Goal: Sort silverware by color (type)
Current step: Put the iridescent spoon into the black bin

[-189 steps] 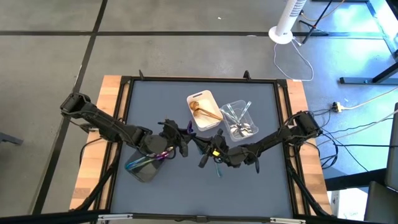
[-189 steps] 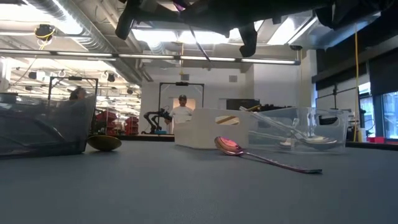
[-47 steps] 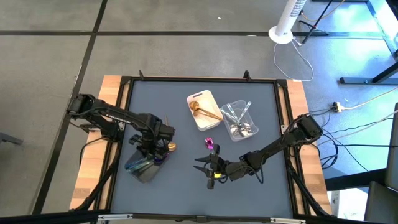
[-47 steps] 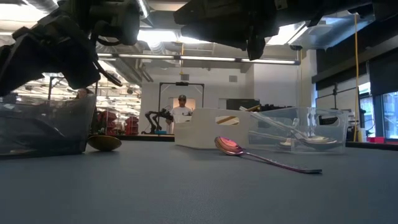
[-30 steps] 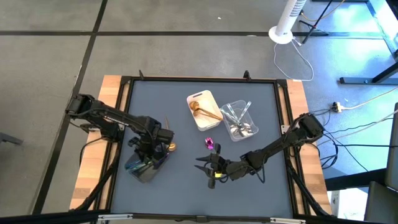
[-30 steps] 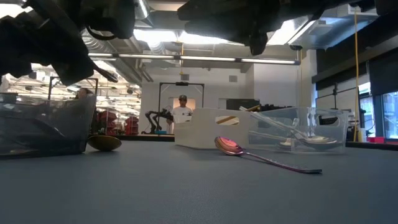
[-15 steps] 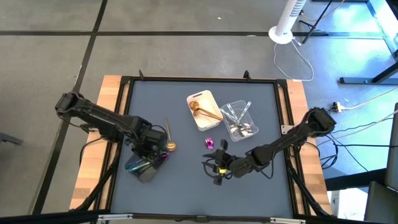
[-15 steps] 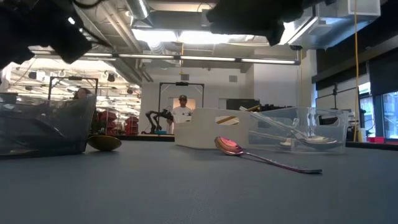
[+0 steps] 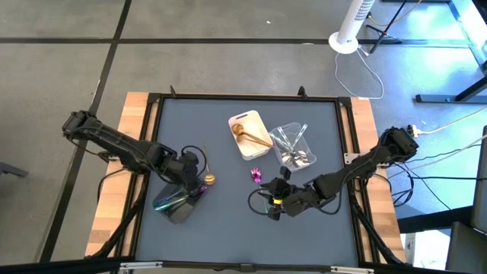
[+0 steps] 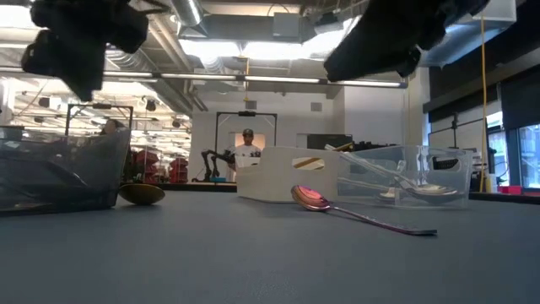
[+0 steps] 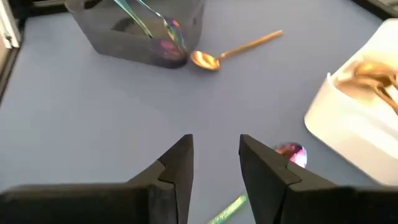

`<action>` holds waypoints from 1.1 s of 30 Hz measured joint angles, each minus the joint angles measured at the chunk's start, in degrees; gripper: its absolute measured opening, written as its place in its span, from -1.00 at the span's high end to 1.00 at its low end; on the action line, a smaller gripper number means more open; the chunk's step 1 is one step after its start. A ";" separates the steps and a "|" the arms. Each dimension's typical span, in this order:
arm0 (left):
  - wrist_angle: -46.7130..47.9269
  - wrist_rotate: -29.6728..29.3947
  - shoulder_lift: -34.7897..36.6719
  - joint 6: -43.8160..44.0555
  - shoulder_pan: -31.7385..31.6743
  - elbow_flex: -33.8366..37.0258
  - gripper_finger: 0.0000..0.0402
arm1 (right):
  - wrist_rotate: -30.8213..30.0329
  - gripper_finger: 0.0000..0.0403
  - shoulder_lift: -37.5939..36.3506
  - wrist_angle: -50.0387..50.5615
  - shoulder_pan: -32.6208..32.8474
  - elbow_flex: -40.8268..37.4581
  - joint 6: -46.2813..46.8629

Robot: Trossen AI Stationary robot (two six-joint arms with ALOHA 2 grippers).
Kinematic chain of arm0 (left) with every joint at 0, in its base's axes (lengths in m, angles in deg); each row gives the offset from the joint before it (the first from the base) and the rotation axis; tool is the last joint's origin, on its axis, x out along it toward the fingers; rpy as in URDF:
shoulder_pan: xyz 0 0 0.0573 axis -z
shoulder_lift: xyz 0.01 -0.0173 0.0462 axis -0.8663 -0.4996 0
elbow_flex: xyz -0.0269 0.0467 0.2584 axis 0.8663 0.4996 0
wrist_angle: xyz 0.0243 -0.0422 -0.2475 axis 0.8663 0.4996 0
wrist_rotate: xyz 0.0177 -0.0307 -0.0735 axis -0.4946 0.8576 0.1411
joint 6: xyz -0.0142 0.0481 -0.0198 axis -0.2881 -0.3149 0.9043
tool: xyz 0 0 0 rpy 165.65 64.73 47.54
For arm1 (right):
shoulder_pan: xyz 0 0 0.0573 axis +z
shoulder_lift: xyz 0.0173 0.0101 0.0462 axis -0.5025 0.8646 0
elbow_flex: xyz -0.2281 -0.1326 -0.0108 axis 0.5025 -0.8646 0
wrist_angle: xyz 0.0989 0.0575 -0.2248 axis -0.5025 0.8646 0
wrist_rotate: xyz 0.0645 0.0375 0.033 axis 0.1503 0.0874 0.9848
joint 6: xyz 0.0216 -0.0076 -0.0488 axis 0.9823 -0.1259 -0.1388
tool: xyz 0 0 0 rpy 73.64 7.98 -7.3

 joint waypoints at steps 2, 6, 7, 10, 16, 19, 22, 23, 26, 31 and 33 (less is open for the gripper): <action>-1.78 -1.14 -0.03 -0.59 0.23 0.00 0.48 | 0.06 0.41 0.00 1.81 0.00 0.00 1.99; -5.31 -2.55 -0.04 -2.23 0.85 0.00 0.48 | 0.48 0.41 0.00 6.67 -0.44 0.00 7.04; -6.14 -2.58 -0.04 -2.67 0.85 0.00 0.48 | 0.50 0.41 0.00 7.95 -0.50 0.00 8.39; -9.52 -3.60 -0.04 -3.53 0.87 0.00 0.48 | 0.99 0.41 0.00 10.32 -1.47 0.00 12.59; -18.19 -9.34 -0.04 -8.67 0.89 0.00 0.48 | 6.40 0.41 0.02 13.03 -4.36 0.00 19.26; -22.08 -12.74 -0.04 -11.35 0.89 0.00 0.48 | 7.00 0.41 0.04 12.75 -4.93 0.00 19.81; -24.59 -15.69 -0.04 -13.50 0.89 0.00 0.48 | 6.97 0.41 0.07 12.66 -4.90 0.00 19.81; -25.09 -16.23 -0.04 -13.97 0.88 0.00 0.48 | 6.96 0.41 0.07 12.60 -4.90 0.00 19.81; -25.60 -16.53 -0.04 -14.88 0.87 0.00 0.48 | 6.91 0.41 0.69 12.26 -4.90 0.00 19.81; -25.56 -16.53 -0.07 -14.89 0.87 0.00 0.48 | 6.52 0.41 4.02 10.53 -4.90 0.00 19.81; -25.62 -16.53 -0.07 -14.91 0.88 0.00 0.48 | 6.50 0.41 5.94 9.69 -4.90 0.00 19.81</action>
